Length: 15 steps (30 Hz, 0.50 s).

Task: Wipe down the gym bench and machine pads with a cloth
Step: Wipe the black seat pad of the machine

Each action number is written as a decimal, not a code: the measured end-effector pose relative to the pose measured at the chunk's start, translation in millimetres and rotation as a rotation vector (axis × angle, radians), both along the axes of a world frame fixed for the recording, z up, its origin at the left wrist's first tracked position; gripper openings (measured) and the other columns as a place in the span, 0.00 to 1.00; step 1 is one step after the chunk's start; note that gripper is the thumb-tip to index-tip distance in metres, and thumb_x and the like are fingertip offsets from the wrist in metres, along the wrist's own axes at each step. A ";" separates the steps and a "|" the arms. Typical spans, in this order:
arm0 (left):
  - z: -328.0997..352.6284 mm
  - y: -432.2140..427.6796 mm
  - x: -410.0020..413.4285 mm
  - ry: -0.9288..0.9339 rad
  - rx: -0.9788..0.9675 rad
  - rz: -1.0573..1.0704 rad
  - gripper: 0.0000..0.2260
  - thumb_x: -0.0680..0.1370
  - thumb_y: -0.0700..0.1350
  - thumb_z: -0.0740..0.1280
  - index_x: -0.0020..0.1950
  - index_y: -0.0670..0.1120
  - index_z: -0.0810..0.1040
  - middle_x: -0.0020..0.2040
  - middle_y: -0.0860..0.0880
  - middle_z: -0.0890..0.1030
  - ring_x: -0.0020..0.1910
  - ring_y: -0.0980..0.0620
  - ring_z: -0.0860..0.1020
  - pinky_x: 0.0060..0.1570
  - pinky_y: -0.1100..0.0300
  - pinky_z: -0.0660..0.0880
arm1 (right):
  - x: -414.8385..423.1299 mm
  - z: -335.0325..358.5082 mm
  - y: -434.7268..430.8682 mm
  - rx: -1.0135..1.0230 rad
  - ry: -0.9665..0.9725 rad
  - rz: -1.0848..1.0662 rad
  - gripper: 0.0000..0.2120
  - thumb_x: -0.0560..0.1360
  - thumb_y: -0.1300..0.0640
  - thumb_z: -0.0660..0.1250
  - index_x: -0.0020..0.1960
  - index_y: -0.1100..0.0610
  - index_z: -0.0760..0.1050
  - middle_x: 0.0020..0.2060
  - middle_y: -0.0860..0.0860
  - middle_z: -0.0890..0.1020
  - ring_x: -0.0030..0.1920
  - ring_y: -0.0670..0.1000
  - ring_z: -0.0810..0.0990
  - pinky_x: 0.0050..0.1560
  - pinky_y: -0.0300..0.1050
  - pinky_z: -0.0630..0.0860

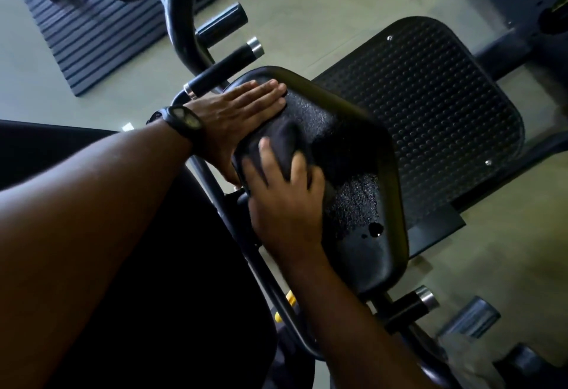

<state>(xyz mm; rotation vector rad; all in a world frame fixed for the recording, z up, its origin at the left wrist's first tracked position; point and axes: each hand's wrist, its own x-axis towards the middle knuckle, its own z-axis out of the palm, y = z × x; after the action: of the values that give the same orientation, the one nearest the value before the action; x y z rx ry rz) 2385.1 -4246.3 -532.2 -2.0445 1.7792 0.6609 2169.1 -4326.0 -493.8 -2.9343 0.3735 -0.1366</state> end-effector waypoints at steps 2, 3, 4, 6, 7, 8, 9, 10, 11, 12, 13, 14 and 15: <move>58.5 -2.3 0.1 0.049 -0.187 0.005 0.71 0.58 0.84 0.64 0.82 0.41 0.38 0.83 0.40 0.39 0.82 0.44 0.38 0.80 0.48 0.38 | -27.8 -1.8 -9.0 0.006 -0.017 0.140 0.27 0.73 0.46 0.68 0.71 0.45 0.74 0.76 0.51 0.70 0.65 0.64 0.71 0.61 0.61 0.66; 61.8 -4.0 3.1 0.011 -0.207 0.032 0.71 0.57 0.84 0.64 0.83 0.41 0.39 0.83 0.40 0.40 0.82 0.43 0.40 0.80 0.46 0.41 | -37.3 -2.4 -20.7 -0.006 -0.009 0.144 0.28 0.72 0.45 0.69 0.71 0.45 0.74 0.76 0.51 0.70 0.64 0.63 0.70 0.60 0.61 0.67; 57.4 -7.7 2.8 0.002 -0.164 0.019 0.71 0.57 0.85 0.64 0.83 0.41 0.39 0.83 0.40 0.40 0.82 0.43 0.41 0.80 0.45 0.42 | -41.1 -0.7 -33.7 -0.023 0.008 0.099 0.28 0.72 0.44 0.69 0.72 0.44 0.73 0.76 0.51 0.70 0.64 0.63 0.69 0.60 0.62 0.67; 44.5 -5.3 -1.5 0.005 -0.042 0.017 0.72 0.57 0.86 0.62 0.82 0.41 0.38 0.83 0.40 0.39 0.82 0.43 0.39 0.80 0.45 0.41 | -30.4 3.1 -60.9 -0.028 0.041 -0.103 0.28 0.73 0.44 0.67 0.73 0.44 0.72 0.76 0.52 0.69 0.66 0.64 0.68 0.59 0.63 0.67; 41.3 -4.4 -0.3 -0.016 -0.086 0.011 0.72 0.57 0.86 0.61 0.82 0.41 0.36 0.83 0.41 0.38 0.82 0.44 0.38 0.80 0.46 0.40 | -17.3 5.1 -71.6 -0.014 0.053 -0.218 0.28 0.73 0.45 0.67 0.73 0.44 0.71 0.76 0.52 0.69 0.67 0.65 0.68 0.60 0.63 0.67; 44.1 -2.2 3.1 -0.034 -0.118 0.016 0.72 0.57 0.86 0.61 0.82 0.42 0.35 0.82 0.41 0.36 0.82 0.44 0.37 0.80 0.47 0.38 | -0.2 8.8 -77.9 0.012 0.061 -0.320 0.29 0.74 0.46 0.68 0.74 0.44 0.70 0.76 0.53 0.68 0.67 0.66 0.69 0.61 0.64 0.67; 44.3 -0.6 5.1 -0.032 -0.137 0.014 0.72 0.57 0.86 0.61 0.82 0.42 0.34 0.82 0.42 0.36 0.82 0.45 0.36 0.80 0.48 0.36 | 16.6 10.9 -78.9 0.029 0.059 -0.390 0.29 0.74 0.46 0.69 0.75 0.45 0.70 0.77 0.53 0.68 0.68 0.66 0.69 0.62 0.64 0.67; 45.0 -2.1 4.5 -0.025 -0.156 0.000 0.72 0.57 0.86 0.62 0.82 0.43 0.33 0.82 0.42 0.35 0.81 0.45 0.36 0.80 0.49 0.36 | 31.2 13.0 -74.9 0.031 0.066 -0.422 0.30 0.74 0.46 0.69 0.75 0.45 0.69 0.77 0.53 0.68 0.69 0.67 0.69 0.63 0.64 0.66; 42.6 -3.4 1.2 -0.036 -0.152 -0.009 0.72 0.57 0.86 0.62 0.81 0.43 0.33 0.82 0.42 0.35 0.81 0.45 0.36 0.80 0.49 0.36 | 40.3 12.8 -68.3 0.017 0.073 -0.413 0.29 0.75 0.46 0.68 0.76 0.45 0.69 0.77 0.53 0.67 0.70 0.66 0.69 0.64 0.64 0.66; 41.3 -3.2 -0.8 -0.035 -0.145 -0.020 0.72 0.57 0.85 0.63 0.82 0.43 0.33 0.82 0.42 0.36 0.82 0.45 0.37 0.80 0.49 0.36 | 44.4 11.9 -58.2 0.005 0.071 -0.364 0.28 0.75 0.47 0.67 0.75 0.45 0.69 0.77 0.53 0.68 0.70 0.66 0.69 0.65 0.64 0.66; 41.3 -2.9 -1.0 -0.024 -0.149 -0.023 0.72 0.57 0.85 0.64 0.82 0.42 0.34 0.82 0.41 0.37 0.82 0.45 0.38 0.80 0.49 0.37 | 41.4 9.5 -47.6 -0.005 0.060 -0.291 0.27 0.75 0.47 0.66 0.74 0.45 0.71 0.77 0.52 0.68 0.70 0.66 0.70 0.65 0.63 0.66; 41.8 -2.0 -0.3 -0.015 -0.155 -0.022 0.71 0.57 0.84 0.65 0.82 0.42 0.35 0.82 0.41 0.39 0.82 0.45 0.39 0.80 0.49 0.37 | 31.9 6.0 -37.8 -0.018 0.043 -0.207 0.26 0.76 0.48 0.65 0.73 0.46 0.72 0.77 0.52 0.69 0.69 0.66 0.70 0.64 0.62 0.66; 42.5 -2.0 1.4 -0.008 -0.169 -0.032 0.71 0.58 0.84 0.65 0.82 0.42 0.36 0.82 0.41 0.39 0.82 0.44 0.40 0.80 0.48 0.38 | 17.7 2.0 -29.4 -0.033 0.017 -0.123 0.25 0.76 0.48 0.65 0.72 0.46 0.73 0.76 0.52 0.69 0.68 0.66 0.71 0.64 0.62 0.66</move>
<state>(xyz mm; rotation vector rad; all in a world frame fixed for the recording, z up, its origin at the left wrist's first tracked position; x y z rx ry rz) 2386.5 -4248.3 -489.7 -2.1183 1.9176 0.5080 2186.8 -4355.5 -491.8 -2.9458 0.5603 -0.1351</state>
